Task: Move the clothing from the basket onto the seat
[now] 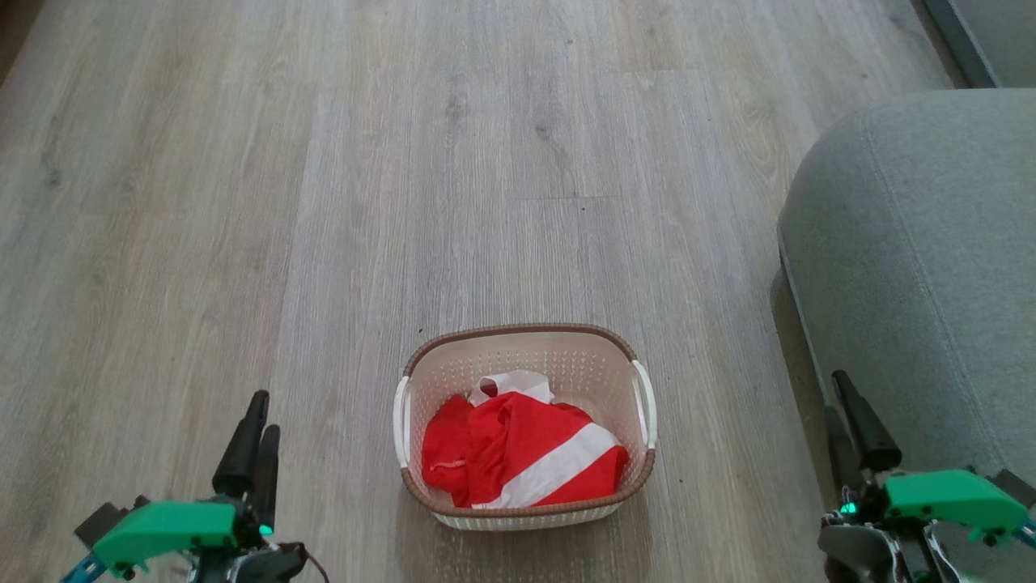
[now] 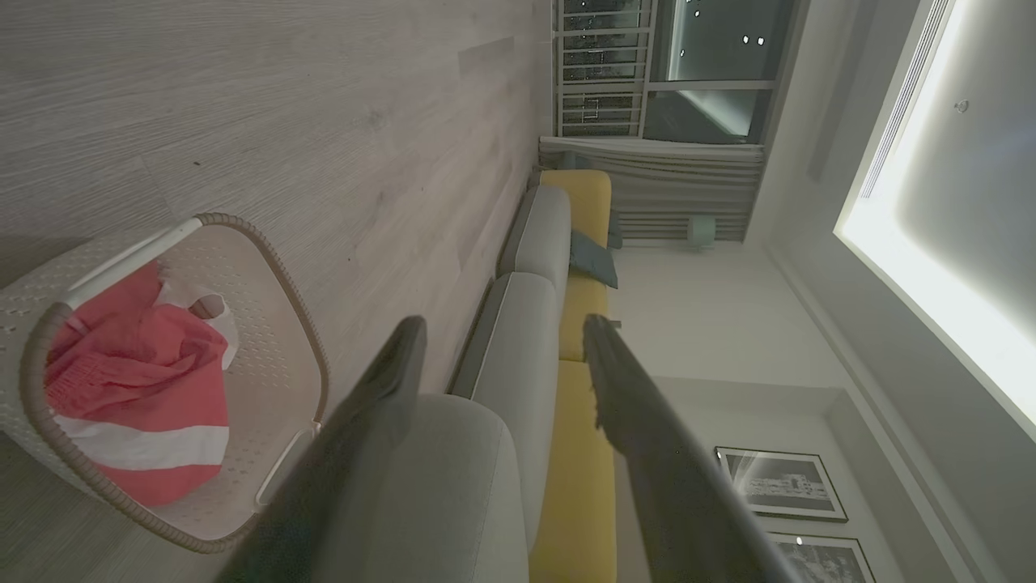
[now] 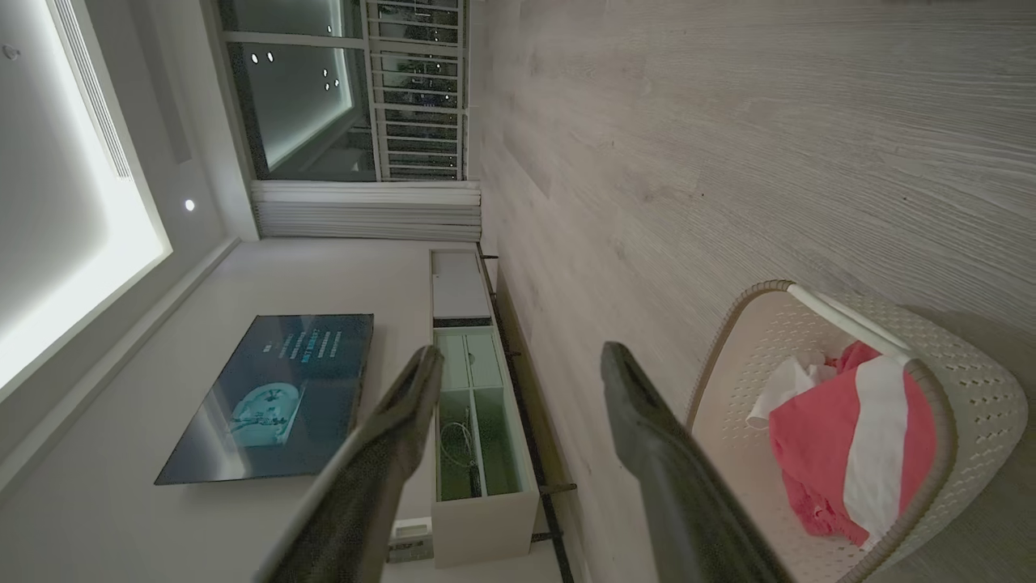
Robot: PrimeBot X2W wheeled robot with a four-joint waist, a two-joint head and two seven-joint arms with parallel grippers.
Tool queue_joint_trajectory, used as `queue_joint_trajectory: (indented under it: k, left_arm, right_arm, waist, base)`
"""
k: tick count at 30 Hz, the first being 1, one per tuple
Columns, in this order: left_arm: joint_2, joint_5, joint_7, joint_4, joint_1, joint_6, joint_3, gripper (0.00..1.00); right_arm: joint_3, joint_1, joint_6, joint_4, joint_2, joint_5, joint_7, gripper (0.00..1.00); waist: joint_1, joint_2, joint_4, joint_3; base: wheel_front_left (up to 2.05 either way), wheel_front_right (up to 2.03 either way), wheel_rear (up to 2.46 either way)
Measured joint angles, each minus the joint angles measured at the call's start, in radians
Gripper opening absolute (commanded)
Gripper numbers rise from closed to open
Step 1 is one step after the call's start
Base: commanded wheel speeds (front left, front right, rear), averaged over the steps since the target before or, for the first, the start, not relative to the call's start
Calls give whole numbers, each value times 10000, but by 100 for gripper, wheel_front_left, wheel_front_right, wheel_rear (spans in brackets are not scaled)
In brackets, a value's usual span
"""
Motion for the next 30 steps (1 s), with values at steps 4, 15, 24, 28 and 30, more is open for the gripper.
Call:
queue_joint_trajectory:
  k: [4, 15, 24, 28, 30]
  left_arm:
    - [4, 320, -136, 10, 0, 0, -105, 100]
    - [6, 2027, -466, 54, -2, -2, -4, 100]
    - [6, 3601, -700, -73, -2, -2, 29, 100]
    - [8, 4293, -792, -167, -2, 6, 17, 100]
    - [8, 4638, -884, -228, -2, 40, 0, 100]
  right_arm:
    - [98, -12, 0, 8, -52, -504, -125, 100]
    - [213, -18, 0, -159, -65, -3018, -437, 100]
    - [441, -20, 0, -353, -69, -4673, -685, 100]
    - [583, -20, 0, -353, -90, -5311, -809, 100]
    - [656, -21, 0, -328, -104, -5622, -863, 100]
  waist:
    - [0, 0, 3, 3]
    - [0, 0, 20, 14]
    - [1, 0, 28, 15]
    - [0, 0, 31, 13]
    - [0, 0, 35, 12]
  base:
    - [0, 0, 0]
    - [0, 0, 0]
    - [0, 0, 0]
    - [0, 0, 0]
    - [0, 0, 0]
